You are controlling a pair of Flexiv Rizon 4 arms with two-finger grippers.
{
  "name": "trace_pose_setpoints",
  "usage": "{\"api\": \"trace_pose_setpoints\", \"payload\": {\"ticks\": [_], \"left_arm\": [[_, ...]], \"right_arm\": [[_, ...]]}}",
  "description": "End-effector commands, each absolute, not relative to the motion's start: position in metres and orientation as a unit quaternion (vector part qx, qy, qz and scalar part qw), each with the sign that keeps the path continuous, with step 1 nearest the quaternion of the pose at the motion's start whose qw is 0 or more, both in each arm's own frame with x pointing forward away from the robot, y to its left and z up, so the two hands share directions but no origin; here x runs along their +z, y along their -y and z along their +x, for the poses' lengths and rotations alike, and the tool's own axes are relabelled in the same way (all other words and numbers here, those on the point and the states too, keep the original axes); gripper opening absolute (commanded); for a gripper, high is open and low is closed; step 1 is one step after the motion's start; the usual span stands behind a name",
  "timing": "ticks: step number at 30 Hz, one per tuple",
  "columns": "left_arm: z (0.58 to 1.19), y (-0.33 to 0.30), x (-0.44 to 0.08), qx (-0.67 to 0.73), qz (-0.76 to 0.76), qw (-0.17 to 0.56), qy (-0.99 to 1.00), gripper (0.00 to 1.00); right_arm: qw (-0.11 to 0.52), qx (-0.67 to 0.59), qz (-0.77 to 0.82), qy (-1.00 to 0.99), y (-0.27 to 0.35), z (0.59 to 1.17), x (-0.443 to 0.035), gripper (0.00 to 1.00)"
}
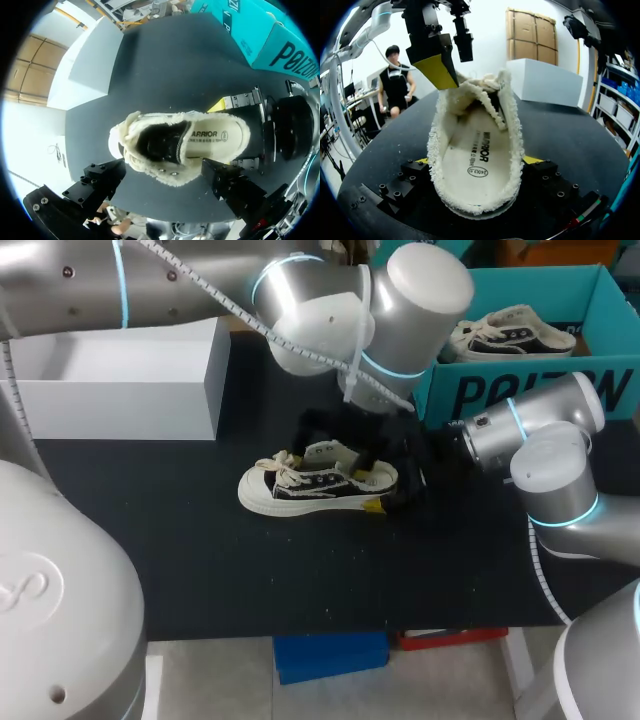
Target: Take the shoe out of the shoebox, open the shoe tongue, remove and reinsert the insole, then place the shoe into the shoebox
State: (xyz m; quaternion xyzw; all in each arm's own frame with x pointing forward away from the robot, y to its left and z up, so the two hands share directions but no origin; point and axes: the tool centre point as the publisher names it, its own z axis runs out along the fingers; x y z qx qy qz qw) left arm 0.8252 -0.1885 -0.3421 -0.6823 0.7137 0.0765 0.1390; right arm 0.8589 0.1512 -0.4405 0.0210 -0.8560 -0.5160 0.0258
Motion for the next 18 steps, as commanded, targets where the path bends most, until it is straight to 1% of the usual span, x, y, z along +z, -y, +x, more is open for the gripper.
{"api": "trace_pose_setpoints", "payload": {"ticks": [1, 13, 18], "left_arm": [[0.835, 0.199, -0.357, 0.095, -0.682, 0.14, -0.712, 1.0], [0.848, 0.196, -0.377, 0.173, -0.676, 0.167, -0.697, 1.0], [0.855, 0.188, -0.379, 0.182, -0.68, 0.174, -0.689, 1.0]], "right_arm": [[0.026, -0.516, 0.021, 0.856, -0.153, 0.857, -0.445, 0.0], [0.026, -0.516, 0.021, 0.856, -0.153, 0.857, -0.445, 0.0], [0.026, -0.516, 0.021, 0.856, -0.153, 0.857, -0.445, 0.0]]}}
